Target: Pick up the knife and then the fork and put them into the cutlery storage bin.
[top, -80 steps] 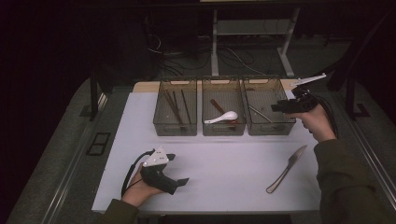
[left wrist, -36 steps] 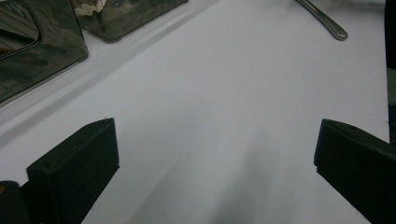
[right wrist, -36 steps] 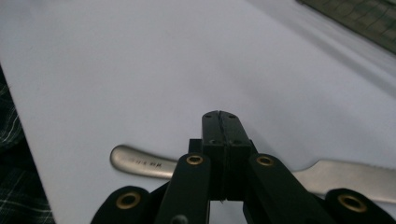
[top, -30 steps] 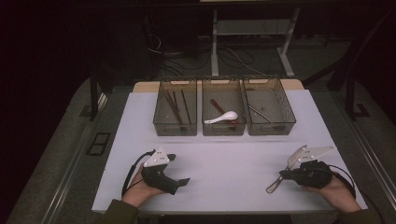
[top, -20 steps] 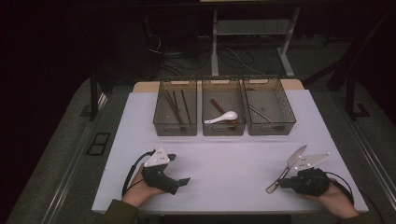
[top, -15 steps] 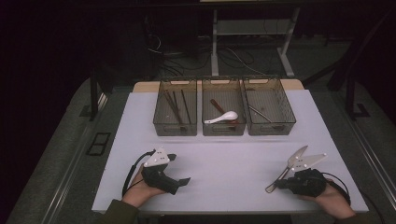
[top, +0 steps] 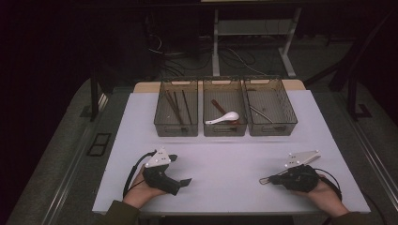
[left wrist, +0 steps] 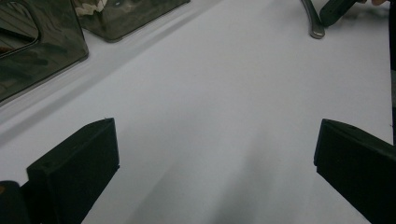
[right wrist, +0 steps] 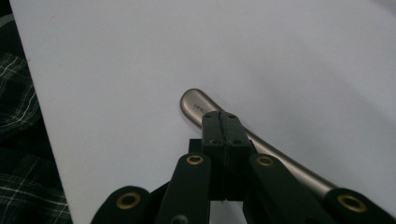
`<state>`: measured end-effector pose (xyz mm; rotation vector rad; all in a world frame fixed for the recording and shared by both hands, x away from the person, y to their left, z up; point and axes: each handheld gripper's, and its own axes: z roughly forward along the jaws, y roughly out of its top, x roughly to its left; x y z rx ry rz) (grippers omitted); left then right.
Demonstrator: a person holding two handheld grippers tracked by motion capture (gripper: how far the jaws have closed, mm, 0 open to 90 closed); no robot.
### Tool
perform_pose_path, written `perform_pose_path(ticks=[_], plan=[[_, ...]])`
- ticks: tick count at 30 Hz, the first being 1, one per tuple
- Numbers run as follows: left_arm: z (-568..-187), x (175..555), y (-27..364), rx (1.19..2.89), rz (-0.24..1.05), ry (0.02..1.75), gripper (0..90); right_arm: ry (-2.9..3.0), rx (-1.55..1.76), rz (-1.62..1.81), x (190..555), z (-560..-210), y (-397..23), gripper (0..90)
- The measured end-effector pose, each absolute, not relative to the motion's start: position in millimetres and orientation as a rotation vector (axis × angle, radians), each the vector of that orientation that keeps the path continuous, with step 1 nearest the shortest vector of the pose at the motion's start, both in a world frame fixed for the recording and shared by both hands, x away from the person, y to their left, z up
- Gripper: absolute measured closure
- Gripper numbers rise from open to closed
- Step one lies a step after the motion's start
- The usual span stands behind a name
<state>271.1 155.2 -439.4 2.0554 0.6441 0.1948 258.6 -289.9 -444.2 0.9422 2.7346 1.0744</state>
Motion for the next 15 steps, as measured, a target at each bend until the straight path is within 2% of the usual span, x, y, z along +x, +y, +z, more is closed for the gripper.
perform_pose_path(ticks=[15], plan=[[-438,271,154,2.033,0.187,0.634,0.0,2.711,0.928,1.057,280,-446,-276,89.2]])
